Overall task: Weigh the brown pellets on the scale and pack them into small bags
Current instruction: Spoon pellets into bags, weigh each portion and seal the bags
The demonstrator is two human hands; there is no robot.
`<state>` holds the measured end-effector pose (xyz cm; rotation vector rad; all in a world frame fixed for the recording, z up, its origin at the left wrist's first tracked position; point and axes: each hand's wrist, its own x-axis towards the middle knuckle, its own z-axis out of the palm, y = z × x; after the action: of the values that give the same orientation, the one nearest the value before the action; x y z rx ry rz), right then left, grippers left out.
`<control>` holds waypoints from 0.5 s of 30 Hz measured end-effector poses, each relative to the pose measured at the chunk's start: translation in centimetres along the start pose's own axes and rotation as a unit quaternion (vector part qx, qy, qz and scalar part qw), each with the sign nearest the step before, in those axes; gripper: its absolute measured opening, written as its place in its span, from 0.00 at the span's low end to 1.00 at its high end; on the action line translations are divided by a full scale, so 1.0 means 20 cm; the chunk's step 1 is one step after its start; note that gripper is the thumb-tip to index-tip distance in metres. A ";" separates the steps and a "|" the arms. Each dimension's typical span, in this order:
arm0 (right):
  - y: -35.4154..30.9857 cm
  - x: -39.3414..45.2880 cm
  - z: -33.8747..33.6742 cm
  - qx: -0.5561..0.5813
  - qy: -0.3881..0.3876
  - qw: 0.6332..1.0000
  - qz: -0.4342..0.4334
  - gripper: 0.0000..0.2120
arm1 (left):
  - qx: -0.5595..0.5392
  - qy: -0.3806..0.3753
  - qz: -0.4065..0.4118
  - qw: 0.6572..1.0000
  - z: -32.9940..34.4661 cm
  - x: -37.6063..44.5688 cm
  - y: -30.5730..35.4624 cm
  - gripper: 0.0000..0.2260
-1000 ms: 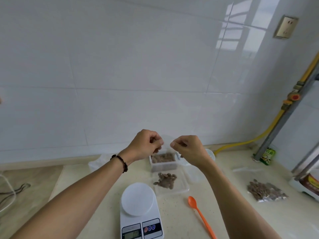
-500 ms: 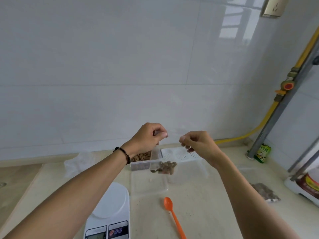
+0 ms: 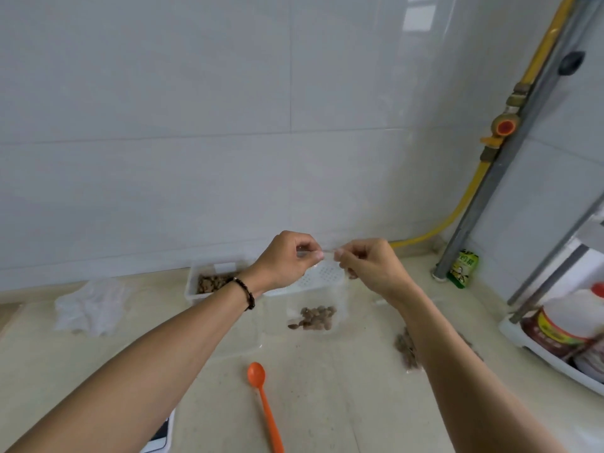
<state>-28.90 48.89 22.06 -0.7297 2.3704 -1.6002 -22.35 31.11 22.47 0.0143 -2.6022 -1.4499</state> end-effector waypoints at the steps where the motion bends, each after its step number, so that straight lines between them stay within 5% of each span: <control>1: 0.04 0.00 -0.02 -0.027 0.012 1.000 -0.006 0.13 | -0.012 -0.007 -0.007 1.000 0.05 0.02 0.00 0.07; 6: 0.19 -0.03 -0.15 -0.077 0.041 0.996 0.001 0.14 | -0.050 -0.053 -0.020 0.997 0.22 0.11 0.02 0.07; 9: 0.26 -0.08 -0.22 -0.006 0.036 0.999 0.033 0.12 | -0.033 -0.076 -0.002 0.997 0.32 0.16 0.05 0.09; 15: 0.46 -0.21 -0.41 0.078 -0.030 0.988 0.127 0.09 | -0.112 -0.025 -0.030 0.993 0.49 0.26 0.10 0.10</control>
<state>-31.44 60.32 16.45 -0.4209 2.1648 -1.6054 -28.69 39.93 19.90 0.0289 -2.4817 -1.7760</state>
